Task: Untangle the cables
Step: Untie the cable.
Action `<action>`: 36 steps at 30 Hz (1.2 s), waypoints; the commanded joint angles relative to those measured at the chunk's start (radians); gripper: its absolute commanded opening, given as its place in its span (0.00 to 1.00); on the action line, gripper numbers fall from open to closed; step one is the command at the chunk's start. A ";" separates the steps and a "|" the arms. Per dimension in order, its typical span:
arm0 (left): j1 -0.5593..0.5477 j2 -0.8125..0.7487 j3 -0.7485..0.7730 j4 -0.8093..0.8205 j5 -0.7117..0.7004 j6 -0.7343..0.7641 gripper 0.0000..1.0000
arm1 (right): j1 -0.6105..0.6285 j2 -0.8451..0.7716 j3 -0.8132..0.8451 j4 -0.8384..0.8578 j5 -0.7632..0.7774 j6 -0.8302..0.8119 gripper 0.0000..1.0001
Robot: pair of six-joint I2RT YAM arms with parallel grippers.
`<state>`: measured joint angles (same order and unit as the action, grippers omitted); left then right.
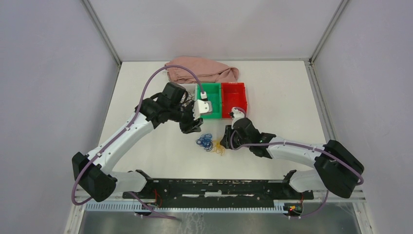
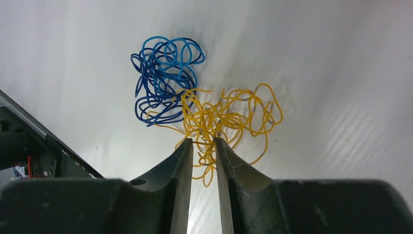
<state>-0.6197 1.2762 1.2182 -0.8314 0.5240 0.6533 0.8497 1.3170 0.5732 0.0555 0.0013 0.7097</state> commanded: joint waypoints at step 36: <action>-0.028 -0.115 -0.090 0.196 0.136 -0.164 0.50 | 0.014 -0.278 0.219 0.089 -0.349 -0.019 0.00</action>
<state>-0.6430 1.1683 1.1316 -0.6613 0.6304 0.4595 0.8577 1.0298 0.7551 0.0437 -0.2501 0.6735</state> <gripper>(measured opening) 0.511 0.007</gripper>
